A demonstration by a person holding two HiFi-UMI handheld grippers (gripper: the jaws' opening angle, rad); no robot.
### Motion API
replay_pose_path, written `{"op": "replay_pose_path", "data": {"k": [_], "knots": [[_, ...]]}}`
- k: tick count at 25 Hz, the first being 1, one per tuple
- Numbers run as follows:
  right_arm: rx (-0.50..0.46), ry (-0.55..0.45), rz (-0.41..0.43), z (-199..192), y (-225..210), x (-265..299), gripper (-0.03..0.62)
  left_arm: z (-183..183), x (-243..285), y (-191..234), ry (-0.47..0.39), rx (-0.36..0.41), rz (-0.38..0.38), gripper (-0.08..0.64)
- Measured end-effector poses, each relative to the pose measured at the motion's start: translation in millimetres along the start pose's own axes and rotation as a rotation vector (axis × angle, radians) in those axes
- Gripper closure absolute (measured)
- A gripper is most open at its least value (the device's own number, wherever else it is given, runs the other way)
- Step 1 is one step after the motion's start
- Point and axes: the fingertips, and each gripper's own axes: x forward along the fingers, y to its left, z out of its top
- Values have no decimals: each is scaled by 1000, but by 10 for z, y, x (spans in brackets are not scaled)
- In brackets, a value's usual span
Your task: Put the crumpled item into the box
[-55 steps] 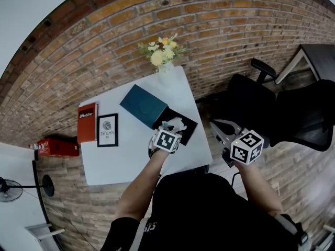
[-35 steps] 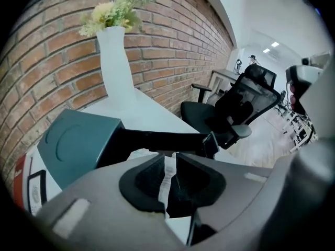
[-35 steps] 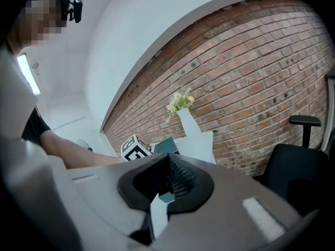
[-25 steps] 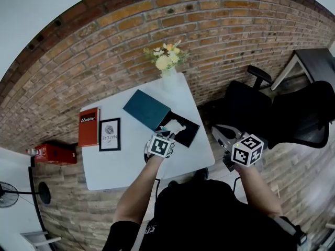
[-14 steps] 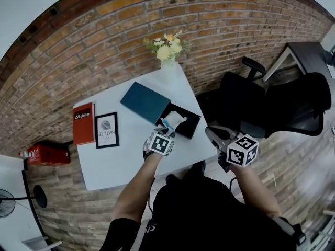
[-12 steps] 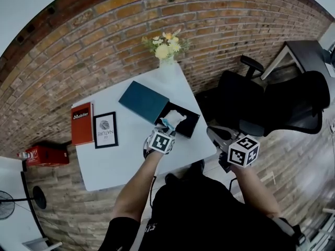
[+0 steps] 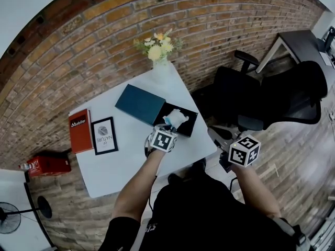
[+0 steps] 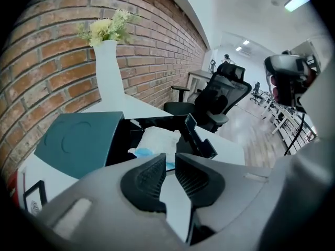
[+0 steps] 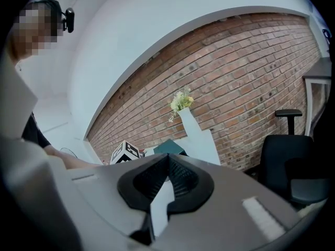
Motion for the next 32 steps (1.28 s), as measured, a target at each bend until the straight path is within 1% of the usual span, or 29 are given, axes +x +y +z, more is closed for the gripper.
{"op": "replay_pose_path", "data": {"k": [3, 6, 8, 10, 11, 14, 18, 26, 29, 32], "knots": [[0, 4, 7, -4, 16, 34, 592, 57, 41, -34, 2, -19, -22, 530], [-1, 5, 7, 21, 5, 63, 592, -2, 139, -112, 44, -9, -52, 532], [-5, 6, 11, 45, 5, 96, 592, -66, 159, -85, 63, -6, -38, 532], [-10, 8, 20, 71, 9, 133, 592, -84, 129, -45, 51, -18, -23, 532], [-13, 9, 25, 84, 11, 152, 592, -69, 107, -36, 31, -26, -24, 532], [-18, 12, 42, 110, 59, 214, 592, 38, -9, -4, -65, -53, -32, 532], [-48, 15, 95, 210, 241, 386, 592, 114, -423, 173, -127, -98, 24, 532], [-142, 26, 219, 349, 915, 774, 592, 171, -1342, 444, -321, -161, 127, 532], [-175, 28, 241, 350, 1134, 842, 592, 143, -1643, 481, -385, -170, 151, 532], [-207, 26, 243, 323, 1297, 852, 592, 88, -1879, 491, -442, -178, 160, 533]]}}
